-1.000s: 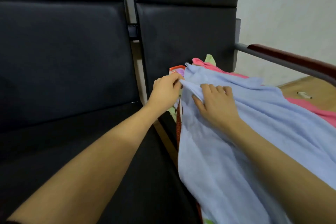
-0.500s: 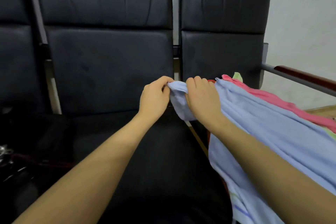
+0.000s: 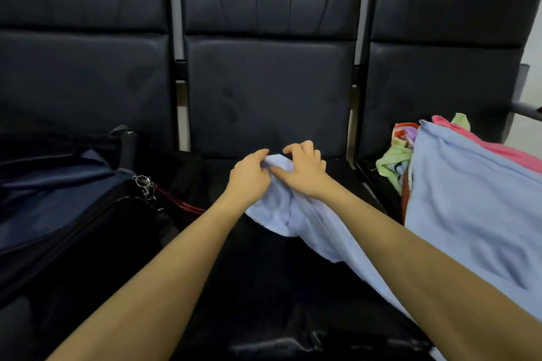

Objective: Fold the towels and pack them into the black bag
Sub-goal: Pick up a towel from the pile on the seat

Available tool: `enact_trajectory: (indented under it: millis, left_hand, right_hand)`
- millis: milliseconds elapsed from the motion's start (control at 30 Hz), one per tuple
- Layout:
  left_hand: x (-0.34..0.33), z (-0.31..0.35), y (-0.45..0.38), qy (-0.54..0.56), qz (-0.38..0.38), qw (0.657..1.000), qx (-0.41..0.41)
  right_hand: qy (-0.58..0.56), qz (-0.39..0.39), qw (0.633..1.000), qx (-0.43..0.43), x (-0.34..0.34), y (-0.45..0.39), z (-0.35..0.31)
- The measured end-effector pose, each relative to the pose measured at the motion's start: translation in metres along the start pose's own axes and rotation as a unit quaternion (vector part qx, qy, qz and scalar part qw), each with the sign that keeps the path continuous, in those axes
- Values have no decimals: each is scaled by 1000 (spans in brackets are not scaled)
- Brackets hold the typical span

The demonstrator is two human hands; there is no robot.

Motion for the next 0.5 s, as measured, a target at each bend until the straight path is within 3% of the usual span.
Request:
enact_trajectory:
  millis: [133, 300, 500]
  left_hand:
    - [-33, -12, 23, -48, -126, 990, 27]
    - [-84, -6, 57, -89, -201, 975, 15]
    - [-136, -21, 83, -248, -315, 916, 19]
  right_hand:
    - [44, -116, 992, -7, -11, 40, 30]
    - [152, -199, 968, -16, -20, 90, 78]
    - [153, -291, 944, -30, -40, 121, 109]
Point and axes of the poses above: each hand's wrist, its own y-axis away from the middle knuckle, its own x-axis out of the back of the hand, z = x × y, the point moved 3 cm from there along -y, towards the middle knuckle
